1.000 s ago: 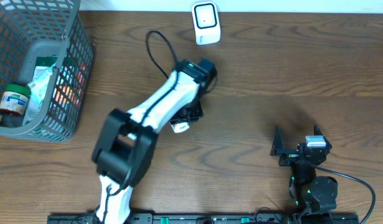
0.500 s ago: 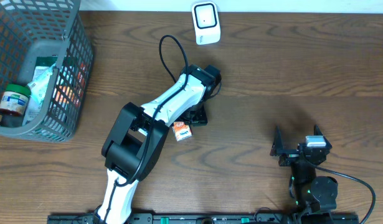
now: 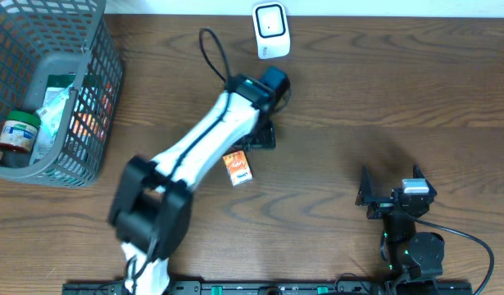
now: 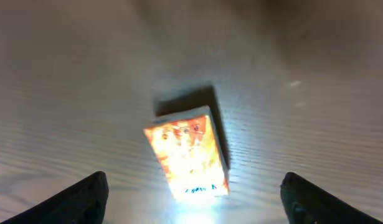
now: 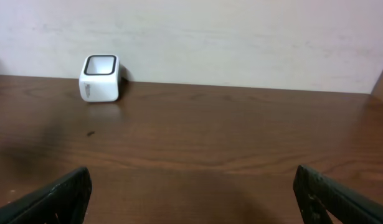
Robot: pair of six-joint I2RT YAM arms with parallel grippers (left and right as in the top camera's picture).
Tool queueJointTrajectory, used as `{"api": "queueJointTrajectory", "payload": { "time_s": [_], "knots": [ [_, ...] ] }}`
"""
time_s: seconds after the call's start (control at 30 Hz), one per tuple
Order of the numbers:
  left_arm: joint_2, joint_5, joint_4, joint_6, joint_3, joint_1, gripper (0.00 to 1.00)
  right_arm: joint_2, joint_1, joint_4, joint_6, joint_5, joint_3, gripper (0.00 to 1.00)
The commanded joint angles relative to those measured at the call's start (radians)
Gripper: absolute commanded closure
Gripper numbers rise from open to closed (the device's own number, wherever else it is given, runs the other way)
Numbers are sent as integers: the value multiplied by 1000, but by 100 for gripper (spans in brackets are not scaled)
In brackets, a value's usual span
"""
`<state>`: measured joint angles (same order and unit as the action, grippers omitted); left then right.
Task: Scan the item barcode
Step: 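Move the left gripper back into the basket and grasp another tissue pack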
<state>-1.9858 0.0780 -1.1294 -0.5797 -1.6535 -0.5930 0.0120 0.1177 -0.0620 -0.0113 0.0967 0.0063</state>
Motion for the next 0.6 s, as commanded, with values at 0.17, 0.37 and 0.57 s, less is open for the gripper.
{"api": "queueJointTrajectory", "payload": {
  "time_s": [0.17, 0.37, 0.57],
  "knots": [
    [275, 47, 25, 94, -32, 111, 10, -5, -6, -3, -5, -1, -1, 1],
    [410, 47, 33, 124, -32, 230, 9, -5, -6, -3, -5, -1, -1, 1],
    [493, 47, 32, 142, -32, 370, 8, -5, -6, -3, -5, -1, -1, 1]
  ]
}}
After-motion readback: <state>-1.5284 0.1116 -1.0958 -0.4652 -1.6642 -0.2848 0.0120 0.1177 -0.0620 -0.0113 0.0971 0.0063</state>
